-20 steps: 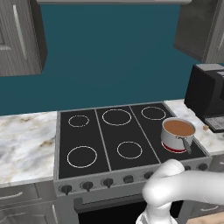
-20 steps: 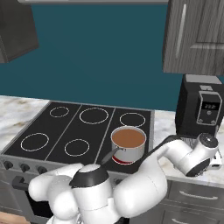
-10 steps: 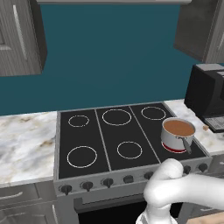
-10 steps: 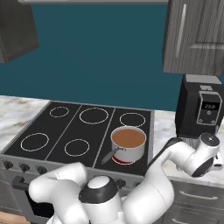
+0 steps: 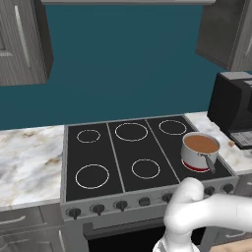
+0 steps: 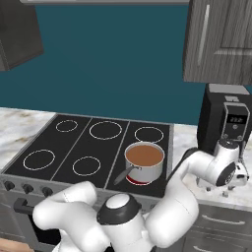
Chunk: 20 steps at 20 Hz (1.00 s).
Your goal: Pick up the sugar cube(s) and place them in the saucepan with hot chocolate.
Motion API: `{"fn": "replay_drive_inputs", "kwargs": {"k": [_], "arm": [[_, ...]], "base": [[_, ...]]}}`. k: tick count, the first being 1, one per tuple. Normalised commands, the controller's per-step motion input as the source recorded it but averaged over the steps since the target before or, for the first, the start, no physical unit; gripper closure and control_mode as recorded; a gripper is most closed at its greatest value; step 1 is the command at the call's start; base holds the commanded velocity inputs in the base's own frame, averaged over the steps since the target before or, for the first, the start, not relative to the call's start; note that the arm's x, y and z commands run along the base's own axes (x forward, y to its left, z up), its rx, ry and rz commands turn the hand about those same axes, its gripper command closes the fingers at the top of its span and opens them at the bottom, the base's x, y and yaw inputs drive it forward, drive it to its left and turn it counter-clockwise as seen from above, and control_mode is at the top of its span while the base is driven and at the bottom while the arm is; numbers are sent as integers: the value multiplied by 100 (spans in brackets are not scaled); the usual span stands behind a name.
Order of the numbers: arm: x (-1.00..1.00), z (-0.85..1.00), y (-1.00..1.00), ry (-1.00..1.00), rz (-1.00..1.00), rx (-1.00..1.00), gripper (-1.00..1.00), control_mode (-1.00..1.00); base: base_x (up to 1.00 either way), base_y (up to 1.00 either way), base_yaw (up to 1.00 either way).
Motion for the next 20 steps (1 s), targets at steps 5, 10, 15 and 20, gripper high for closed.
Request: {"fn": "replay_drive_inputs", "kwargs": {"k": [5,10,15,20], "arm": [[19,-23,-5,8,0,0,-100,-100],[14,-14,-29,3,0,0,-100,-100],[3,0,-43,0,0,0,-100,-100],[0,0,-16,0,-1,0,-100,-100]], "base": [[0,0,0],[0,0,0],[0,0,0],[0,0,0]]}}
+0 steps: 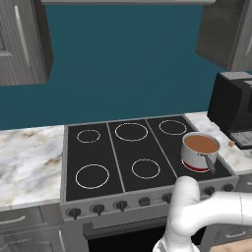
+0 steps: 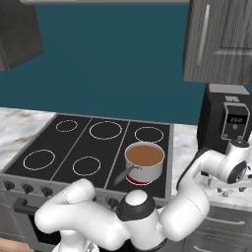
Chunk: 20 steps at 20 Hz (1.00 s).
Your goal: Pick up the sugar cube(s) and place them in the saucepan with hot chocolate.
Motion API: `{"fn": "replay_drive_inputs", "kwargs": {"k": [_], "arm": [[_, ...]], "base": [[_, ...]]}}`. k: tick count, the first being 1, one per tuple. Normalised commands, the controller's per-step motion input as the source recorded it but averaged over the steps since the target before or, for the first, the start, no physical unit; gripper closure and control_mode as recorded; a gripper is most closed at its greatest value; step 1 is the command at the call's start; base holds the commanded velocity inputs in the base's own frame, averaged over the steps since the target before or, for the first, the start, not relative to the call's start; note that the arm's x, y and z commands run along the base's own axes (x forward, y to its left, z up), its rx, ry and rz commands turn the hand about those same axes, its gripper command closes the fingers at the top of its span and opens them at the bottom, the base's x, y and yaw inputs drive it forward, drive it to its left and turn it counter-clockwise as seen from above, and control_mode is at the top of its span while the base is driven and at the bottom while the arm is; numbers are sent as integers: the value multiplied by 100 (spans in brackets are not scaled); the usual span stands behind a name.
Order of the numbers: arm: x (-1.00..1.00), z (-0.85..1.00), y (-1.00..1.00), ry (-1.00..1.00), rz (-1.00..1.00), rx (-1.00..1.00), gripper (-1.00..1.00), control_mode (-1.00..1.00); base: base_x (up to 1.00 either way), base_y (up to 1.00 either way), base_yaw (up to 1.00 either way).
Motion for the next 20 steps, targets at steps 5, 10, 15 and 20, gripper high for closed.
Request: {"fn": "replay_drive_inputs", "kwargs": {"k": [5,10,15,20], "arm": [[0,0,3,0,0,0,-100,-100],[0,0,13,0,0,0,-100,-100],[-10,-7,10,0,0,0,-100,-100],[-20,0,0,0,0,0,-100,-100]], "base": [[0,0,0],[0,0,0],[0,0,0],[0,0,0]]}}
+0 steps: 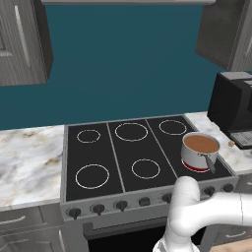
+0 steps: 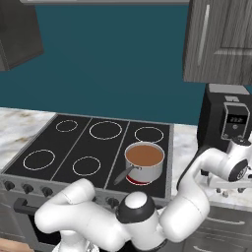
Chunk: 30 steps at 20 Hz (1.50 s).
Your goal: Pick up the sugar cube(s) and place them in the saucepan with hot chocolate.
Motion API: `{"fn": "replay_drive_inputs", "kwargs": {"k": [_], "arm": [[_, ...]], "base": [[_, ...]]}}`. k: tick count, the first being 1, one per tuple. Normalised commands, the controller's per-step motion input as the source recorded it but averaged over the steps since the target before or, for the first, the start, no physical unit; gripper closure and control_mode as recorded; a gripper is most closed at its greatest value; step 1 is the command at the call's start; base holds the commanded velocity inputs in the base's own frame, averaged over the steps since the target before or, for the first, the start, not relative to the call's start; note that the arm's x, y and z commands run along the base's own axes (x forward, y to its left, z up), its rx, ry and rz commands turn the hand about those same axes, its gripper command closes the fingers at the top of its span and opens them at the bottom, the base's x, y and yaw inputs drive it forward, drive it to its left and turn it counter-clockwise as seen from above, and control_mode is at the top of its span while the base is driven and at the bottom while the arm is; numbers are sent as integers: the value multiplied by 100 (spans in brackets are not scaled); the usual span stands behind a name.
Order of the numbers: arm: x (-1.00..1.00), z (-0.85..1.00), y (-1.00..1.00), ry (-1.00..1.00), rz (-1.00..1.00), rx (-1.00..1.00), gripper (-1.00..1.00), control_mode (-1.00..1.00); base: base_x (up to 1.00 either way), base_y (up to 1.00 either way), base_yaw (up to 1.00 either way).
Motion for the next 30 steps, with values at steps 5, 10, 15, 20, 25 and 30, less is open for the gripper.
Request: {"fn": "replay_drive_inputs", "kwargs": {"k": [5,10,15,20,25,30], "arm": [[-3,0,4,-1,0,0,-100,-100],[0,0,9,-1,0,0,-100,-100],[0,0,4,0,0,0,-100,-100],[6,-6,0,0,0,0,-100,-100],[12,-4,0,0,0,0,-100,-100],[1,-6,0,0,0,0,-100,-100]], "base": [[0,0,0],[0,0,0],[0,0,0],[0,0,0],[0,0,0],[0,0,0]]}}
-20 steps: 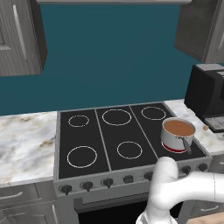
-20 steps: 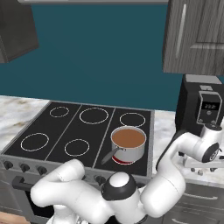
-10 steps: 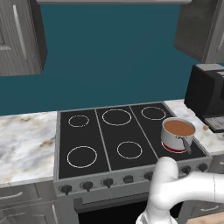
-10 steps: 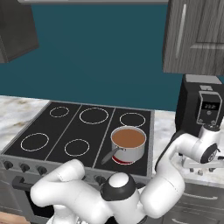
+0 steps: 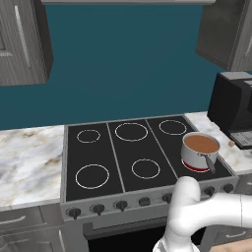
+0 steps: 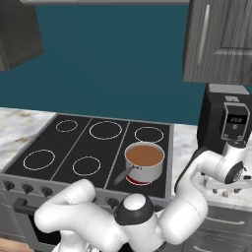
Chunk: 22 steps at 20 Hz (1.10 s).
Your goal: Pick up the sugar cube(s) and place them in the saucepan with hot chocolate.
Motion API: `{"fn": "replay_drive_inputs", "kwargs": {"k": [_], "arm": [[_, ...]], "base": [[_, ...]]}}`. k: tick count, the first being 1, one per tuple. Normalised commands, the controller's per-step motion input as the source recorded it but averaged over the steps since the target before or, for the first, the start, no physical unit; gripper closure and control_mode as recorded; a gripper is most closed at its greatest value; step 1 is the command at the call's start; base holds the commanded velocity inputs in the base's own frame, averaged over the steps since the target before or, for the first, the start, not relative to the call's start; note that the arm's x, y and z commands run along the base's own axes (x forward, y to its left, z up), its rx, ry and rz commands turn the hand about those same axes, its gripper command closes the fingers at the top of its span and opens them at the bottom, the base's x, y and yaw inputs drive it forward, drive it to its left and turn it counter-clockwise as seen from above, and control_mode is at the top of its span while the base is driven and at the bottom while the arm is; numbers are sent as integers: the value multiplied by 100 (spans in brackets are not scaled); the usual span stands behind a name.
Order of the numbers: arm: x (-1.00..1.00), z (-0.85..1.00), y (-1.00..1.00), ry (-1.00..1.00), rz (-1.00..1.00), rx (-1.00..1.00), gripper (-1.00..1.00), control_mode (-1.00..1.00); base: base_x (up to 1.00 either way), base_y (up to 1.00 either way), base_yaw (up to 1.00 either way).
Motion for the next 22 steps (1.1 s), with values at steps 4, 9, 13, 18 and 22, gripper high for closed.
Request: {"fn": "replay_drive_inputs", "kwargs": {"k": [4,9,13,18,22], "arm": [[2,-12,0,0,0,0,-100,-100],[0,-15,0,0,0,0,-100,-100],[0,-10,0,0,0,1,-100,-100],[0,-9,0,0,0,2,-100,-100],[0,-16,0,0,0,3,-100,-100]], "base": [[0,0,0],[0,0,0],[0,0,0],[0,0,0],[0,0,0]]}}
